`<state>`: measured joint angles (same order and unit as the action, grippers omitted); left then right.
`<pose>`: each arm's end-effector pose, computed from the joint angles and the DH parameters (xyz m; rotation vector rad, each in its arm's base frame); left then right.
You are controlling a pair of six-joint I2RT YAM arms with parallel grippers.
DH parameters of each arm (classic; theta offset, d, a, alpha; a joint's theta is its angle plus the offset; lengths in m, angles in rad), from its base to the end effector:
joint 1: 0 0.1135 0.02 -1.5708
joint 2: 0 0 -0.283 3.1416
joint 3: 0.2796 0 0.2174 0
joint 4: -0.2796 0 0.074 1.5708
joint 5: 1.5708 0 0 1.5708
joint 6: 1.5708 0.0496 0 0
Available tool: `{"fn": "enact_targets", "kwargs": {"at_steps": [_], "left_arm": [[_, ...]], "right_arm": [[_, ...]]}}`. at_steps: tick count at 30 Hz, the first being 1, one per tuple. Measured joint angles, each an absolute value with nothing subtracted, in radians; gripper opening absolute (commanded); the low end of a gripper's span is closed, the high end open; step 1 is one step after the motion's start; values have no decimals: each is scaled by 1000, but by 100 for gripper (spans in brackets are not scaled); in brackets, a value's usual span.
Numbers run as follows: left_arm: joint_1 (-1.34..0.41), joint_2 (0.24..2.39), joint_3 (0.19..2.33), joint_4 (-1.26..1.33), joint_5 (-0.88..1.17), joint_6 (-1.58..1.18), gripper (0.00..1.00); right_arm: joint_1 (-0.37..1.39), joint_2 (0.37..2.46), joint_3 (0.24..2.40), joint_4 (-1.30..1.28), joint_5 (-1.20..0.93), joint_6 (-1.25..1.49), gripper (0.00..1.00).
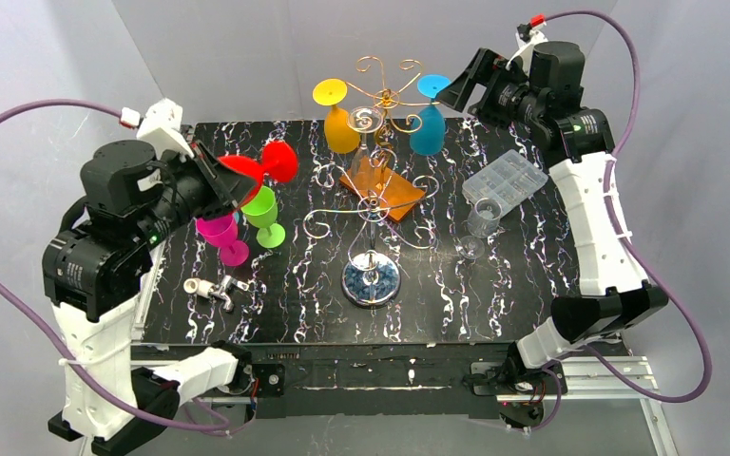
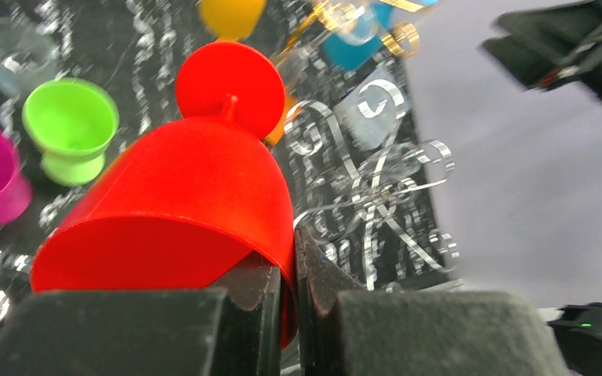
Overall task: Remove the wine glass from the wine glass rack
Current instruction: Place the wine glass at the center of the board.
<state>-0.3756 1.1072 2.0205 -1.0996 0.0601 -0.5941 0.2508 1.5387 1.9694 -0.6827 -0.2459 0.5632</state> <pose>0.0873 -0.0376 0.5458 -0.1532 1.8126 -0.7511 0.2818 0.0847 0.5077 0.1146 1.8858 0.7905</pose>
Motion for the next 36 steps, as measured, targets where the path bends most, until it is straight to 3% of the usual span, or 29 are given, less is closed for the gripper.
{"fn": "enact_targets", "kwargs": {"at_steps": [14,36], "left_arm": [[-376,1073,1690,-1319,-6,-514,0],[-419,1185,1242,-1139,-56,-518,0]], "right_arm": [[296,1585,2114,-777,-78,462,98],[323,1640,2140,-839,17,391,98]]}}
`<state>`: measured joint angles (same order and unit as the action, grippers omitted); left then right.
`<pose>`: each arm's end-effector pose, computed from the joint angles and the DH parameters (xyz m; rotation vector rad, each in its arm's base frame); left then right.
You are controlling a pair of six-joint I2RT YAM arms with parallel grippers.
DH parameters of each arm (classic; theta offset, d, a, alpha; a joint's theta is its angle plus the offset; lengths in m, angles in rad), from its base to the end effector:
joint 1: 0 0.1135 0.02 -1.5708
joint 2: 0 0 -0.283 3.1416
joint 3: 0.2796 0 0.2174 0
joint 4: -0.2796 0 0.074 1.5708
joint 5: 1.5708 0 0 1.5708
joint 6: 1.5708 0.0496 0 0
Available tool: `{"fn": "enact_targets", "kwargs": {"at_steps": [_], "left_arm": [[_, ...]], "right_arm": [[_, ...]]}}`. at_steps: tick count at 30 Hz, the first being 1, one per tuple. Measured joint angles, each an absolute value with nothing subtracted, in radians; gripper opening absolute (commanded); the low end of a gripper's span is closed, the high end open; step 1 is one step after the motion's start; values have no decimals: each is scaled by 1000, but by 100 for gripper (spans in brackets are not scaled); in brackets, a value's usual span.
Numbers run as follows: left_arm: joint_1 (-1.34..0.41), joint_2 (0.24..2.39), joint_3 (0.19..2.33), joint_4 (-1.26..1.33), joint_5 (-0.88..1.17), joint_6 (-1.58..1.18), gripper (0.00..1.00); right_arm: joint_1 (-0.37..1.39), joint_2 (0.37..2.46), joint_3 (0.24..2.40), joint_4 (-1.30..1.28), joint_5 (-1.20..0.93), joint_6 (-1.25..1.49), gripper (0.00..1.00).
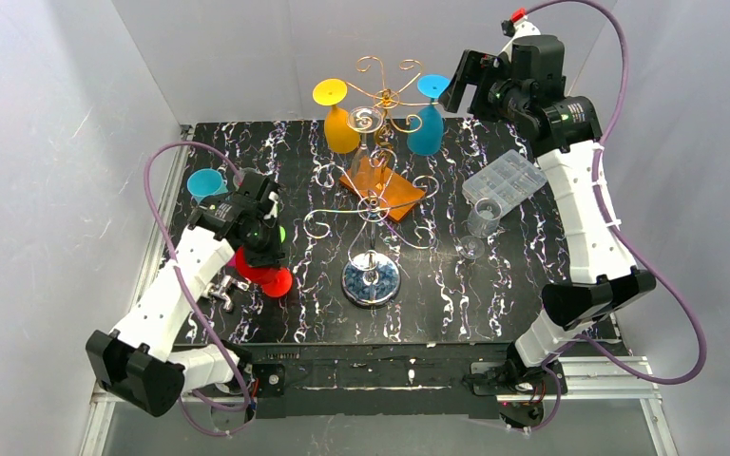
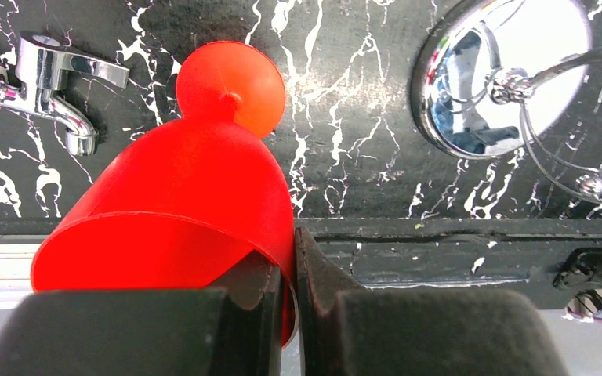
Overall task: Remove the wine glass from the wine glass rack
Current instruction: Place the wine glass at the center of the board.
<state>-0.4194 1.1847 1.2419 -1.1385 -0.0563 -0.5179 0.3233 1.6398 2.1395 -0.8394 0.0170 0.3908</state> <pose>0.1625 -0.0694 0.3385 -0.1502 2.6662 -0.2342 0.2949 0.0979 0.5074 0.0770 1.9364 0.4636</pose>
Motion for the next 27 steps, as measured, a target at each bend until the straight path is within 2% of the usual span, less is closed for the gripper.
{"fn": "enact_targets", "kwargs": {"at_steps": [7,16,27], "left_arm": [[-420,1229,1172,-1073,-80,-518,1],[-421,1241,1139,-1034,-93,-517,20],[-421,1240,1160,-1037,-94,-499,34]], "right_arm": [[327,1643,2139,-840,17,386,98],[329,1643,2139,-841,17,381,98],[330,1643,2139,-844,17,363,98]]}}
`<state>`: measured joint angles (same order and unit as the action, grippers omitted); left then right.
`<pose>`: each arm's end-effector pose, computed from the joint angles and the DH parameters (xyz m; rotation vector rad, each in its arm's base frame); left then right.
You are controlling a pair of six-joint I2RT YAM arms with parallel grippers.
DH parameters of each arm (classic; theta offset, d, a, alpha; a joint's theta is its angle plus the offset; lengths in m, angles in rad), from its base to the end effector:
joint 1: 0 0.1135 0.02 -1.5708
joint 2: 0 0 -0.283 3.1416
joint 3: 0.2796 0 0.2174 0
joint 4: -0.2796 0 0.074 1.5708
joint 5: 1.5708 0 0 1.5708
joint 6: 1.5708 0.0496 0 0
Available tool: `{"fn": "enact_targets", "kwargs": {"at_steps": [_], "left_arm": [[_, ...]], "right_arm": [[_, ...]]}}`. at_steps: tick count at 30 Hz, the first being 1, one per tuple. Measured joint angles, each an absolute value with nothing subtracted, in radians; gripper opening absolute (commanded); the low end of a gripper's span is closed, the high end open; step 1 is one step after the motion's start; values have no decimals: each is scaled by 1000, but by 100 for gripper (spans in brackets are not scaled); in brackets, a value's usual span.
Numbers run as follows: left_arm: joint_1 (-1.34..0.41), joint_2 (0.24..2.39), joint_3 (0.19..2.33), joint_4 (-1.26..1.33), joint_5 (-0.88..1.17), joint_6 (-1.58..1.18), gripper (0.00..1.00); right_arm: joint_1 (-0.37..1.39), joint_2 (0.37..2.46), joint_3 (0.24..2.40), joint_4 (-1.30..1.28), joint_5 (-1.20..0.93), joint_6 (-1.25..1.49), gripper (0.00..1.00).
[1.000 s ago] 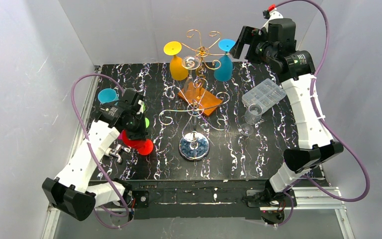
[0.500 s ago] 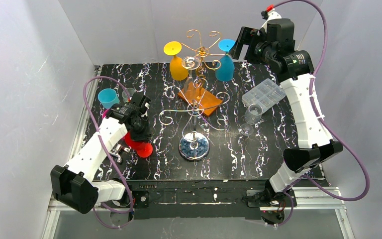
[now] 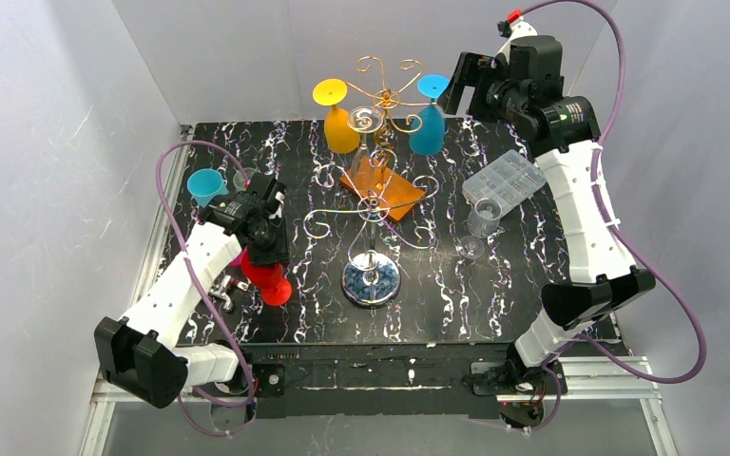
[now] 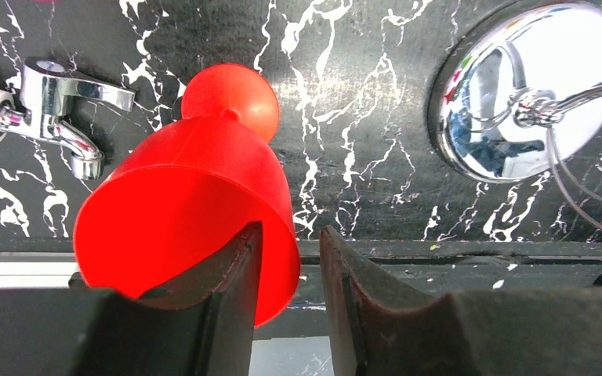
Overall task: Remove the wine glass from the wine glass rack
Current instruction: Place the wine glass at the center of the board.
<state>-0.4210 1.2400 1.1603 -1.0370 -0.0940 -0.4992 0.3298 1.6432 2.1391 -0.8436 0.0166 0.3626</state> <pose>0.1801 -0.0756 0.3134 -0.1343 2.6860 -0.1626 0.2954 0.1002 0.5058 0.0432 1.9438 0.4474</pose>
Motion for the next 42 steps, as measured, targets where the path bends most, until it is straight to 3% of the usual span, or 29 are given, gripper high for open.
{"fn": "enact_targets", "kwargs": {"at_steps": [8,16,19,28,42], "left_arm": [[-421,1193,1296,-1093,-97,-478,54],[-421,1151,1398,-1143,-116,-460,89],[-421,1148,1451,-1155,-127,-449,97],[-421,1147,1575,-1161,-143,-414,98],[-421,1152,1621,-1159,-150,-383,98]], "right_arm": [[347,1658,2153,-844,25,338,98],[432,1739,2239,-842,101,277,98],[471,1788,2297,-842,161,234,99],[497,1870,2344,-809,337,99,98],[497,1963,2372,-723,373,20,98]]}}
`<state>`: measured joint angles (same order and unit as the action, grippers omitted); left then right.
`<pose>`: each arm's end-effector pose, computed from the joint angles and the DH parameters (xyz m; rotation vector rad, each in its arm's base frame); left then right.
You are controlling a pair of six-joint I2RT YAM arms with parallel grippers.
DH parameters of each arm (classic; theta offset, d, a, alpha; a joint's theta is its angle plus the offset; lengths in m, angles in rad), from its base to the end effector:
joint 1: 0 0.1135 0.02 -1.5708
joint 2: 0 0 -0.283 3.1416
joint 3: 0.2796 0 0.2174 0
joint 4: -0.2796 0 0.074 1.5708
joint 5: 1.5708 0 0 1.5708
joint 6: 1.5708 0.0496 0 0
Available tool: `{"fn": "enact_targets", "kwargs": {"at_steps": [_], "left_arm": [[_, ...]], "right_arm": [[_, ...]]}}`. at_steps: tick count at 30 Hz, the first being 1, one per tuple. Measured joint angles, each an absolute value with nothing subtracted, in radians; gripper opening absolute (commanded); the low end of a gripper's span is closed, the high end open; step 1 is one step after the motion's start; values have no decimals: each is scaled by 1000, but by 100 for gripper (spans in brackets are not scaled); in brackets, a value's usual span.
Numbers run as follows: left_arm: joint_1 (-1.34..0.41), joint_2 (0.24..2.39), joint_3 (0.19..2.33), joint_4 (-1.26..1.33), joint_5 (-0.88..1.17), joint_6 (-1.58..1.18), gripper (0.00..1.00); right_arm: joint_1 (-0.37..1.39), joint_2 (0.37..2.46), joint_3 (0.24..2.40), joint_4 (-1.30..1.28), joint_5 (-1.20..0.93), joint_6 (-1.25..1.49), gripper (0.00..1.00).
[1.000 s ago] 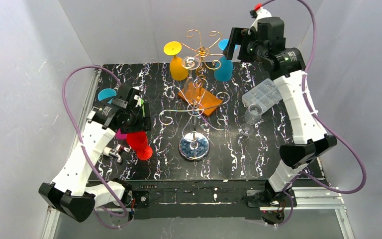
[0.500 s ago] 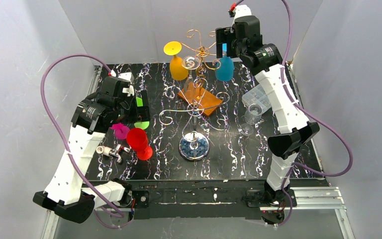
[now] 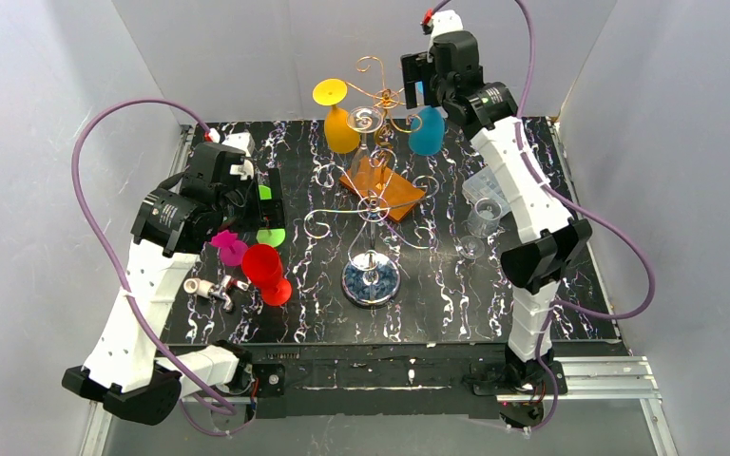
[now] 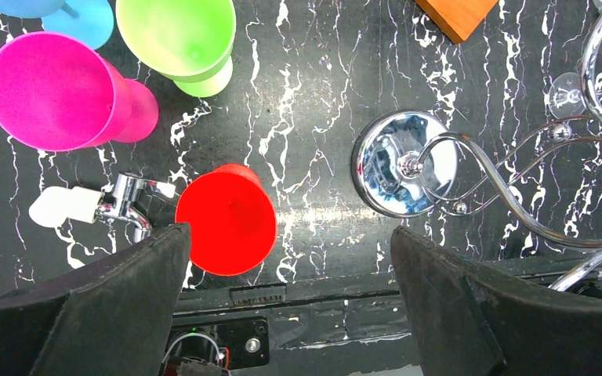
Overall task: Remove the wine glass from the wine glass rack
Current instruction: Place the wine glass at the center of the board.
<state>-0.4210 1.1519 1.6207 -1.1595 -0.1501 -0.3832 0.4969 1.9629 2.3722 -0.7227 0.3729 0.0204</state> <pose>0.1482 -0.0582 0.4416 -0.0373 2.2651 -0.2605 0.3693 0.1797 0.4762 -0.1895 1.8523 0.0067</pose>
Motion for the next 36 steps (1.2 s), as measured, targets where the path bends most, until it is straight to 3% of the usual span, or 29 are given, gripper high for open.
{"fn": "enact_targets", "kwargs": {"at_steps": [28,36], "left_arm": [[-421,1158,1634,-1152,-149,-370,98],[-421,1158,1634,-1152,-149,-367,98]], "right_arm": [[453,1993,2373,-680,337,60,95],[450,1993,2373,-680,303,83,98]]}}
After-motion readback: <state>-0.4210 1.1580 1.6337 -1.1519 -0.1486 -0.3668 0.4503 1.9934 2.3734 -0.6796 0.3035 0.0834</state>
